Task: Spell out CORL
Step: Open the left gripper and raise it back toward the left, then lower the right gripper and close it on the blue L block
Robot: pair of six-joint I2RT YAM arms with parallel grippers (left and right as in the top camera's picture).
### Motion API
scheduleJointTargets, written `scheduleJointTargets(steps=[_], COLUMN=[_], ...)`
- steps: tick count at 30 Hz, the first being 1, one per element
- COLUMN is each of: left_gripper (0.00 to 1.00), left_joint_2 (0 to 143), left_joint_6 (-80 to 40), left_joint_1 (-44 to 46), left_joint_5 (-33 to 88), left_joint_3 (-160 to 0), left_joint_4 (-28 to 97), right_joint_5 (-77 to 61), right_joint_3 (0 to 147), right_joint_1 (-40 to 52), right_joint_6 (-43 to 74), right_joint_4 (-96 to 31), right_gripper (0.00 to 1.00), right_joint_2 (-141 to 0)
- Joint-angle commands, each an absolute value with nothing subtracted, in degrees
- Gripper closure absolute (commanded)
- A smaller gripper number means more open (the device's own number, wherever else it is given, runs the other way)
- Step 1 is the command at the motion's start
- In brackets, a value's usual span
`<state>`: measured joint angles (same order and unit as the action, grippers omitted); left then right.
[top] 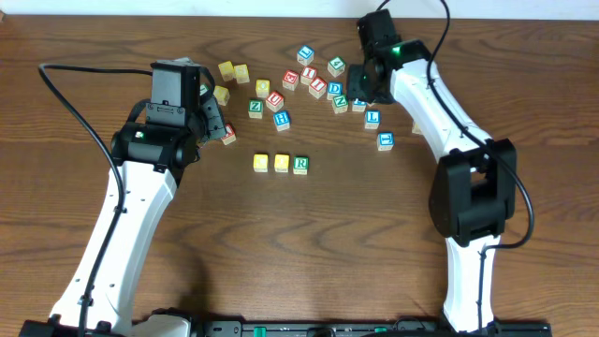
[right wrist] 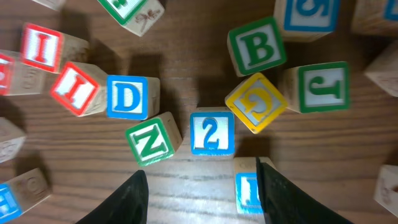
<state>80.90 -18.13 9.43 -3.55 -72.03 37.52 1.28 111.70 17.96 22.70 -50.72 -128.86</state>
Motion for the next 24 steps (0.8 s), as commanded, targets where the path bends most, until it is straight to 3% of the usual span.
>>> scheduleJointTargets(steps=[1, 24], left_gripper=[0.52, 0.52], left_joint_2=[81.4, 81.4], left_joint_6=[-17.6, -17.6], left_joint_1=[9.3, 9.3], left_joint_5=[-3.9, -3.9], left_joint_3=[-73.0, -73.0], left_joint_4=[37.7, 37.7], right_joint_5=[2.6, 2.4], right_joint_3=[112.6, 113.9], right_joint_1=[18.5, 18.3], right_joint_6=[21.8, 21.8], right_joint_4=[-50.2, -52.7], right_gripper=[0.5, 0.5], right_joint_2=[-132.8, -133.4])
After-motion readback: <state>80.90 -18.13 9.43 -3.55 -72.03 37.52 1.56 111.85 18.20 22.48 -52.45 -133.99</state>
